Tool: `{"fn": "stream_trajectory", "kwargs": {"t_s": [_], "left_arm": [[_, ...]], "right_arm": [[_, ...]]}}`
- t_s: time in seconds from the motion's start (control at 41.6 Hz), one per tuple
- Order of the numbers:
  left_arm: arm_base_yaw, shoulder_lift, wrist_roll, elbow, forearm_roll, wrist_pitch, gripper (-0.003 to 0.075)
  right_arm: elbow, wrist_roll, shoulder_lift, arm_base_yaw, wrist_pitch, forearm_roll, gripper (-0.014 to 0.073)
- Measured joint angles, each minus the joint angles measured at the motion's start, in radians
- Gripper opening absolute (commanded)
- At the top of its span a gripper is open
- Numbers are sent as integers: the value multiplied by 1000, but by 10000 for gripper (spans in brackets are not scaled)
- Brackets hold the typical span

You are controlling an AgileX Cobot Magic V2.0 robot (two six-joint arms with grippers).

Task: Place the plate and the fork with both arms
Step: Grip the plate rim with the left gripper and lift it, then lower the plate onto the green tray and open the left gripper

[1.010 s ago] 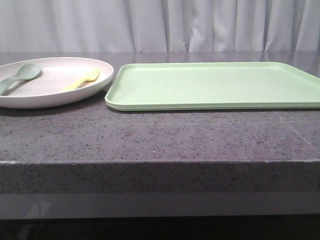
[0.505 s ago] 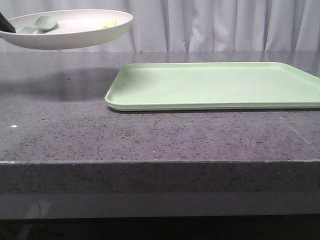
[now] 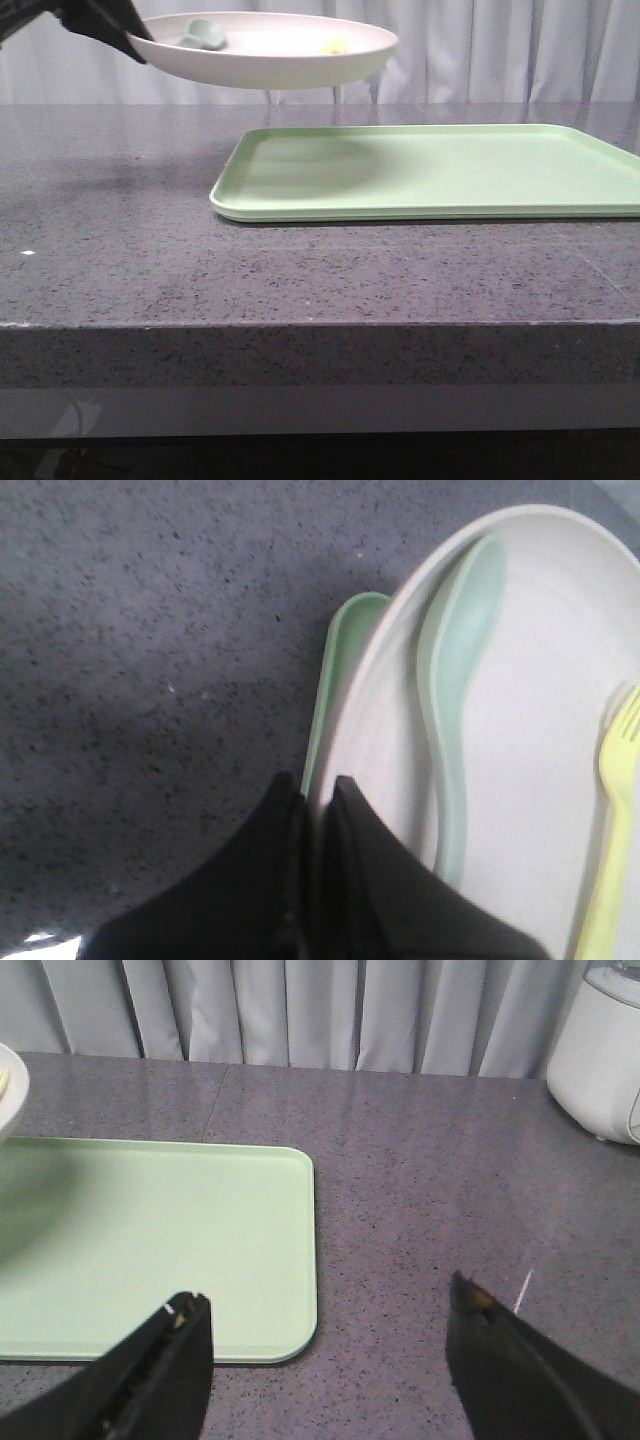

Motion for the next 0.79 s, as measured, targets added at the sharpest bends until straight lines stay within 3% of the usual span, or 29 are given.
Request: {"fn": "stream_trajectory", "kwargs": {"t_s": [0.361, 0.794], "left_arm": [[-219, 120, -462, -1, 331, -101, -20], [-303, 246, -639, -3, 351, -252, -19]], "right_arm": [[0, 0, 0, 0, 0, 0, 519], [0, 0, 0, 0, 0, 0, 519]]}}
